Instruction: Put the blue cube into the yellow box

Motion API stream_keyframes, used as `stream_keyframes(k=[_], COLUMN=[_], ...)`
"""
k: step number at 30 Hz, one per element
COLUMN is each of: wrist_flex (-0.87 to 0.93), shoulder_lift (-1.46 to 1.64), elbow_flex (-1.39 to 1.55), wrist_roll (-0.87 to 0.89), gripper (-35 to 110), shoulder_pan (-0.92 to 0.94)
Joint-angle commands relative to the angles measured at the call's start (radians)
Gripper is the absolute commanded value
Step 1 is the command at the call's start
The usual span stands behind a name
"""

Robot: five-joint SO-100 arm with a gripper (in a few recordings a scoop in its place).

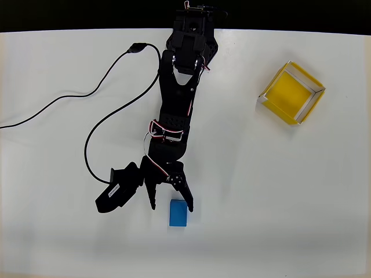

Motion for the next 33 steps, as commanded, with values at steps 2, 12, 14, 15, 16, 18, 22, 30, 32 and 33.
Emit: stream_keyframes(k=[2,12,14,15,16,18,22,30,32,33], wrist_flex=[-0.048,-0.054,-0.055,-0.055,-0.055,-0.055,-0.055,-0.040,-0.038,-0.034], shoulder_lift=[-0.014,-0.127,-0.143,-0.152,-0.161,-0.183,-0.227,-0.278,-0.284,-0.287], elbow_flex=[-0.155,-0.230,-0.244,-0.252,-0.258,-0.276,-0.313,-0.339,-0.339,-0.339], wrist_roll=[-0.005,0.035,0.046,0.048,0.048,0.048,0.052,0.064,0.067,0.066], gripper=[47,47,47,47,47,47,47,40,37,35], shoulder_pan=[0.026,-0.003,-0.012,-0.017,-0.021,-0.028,-0.035,-0.052,-0.060,-0.063])
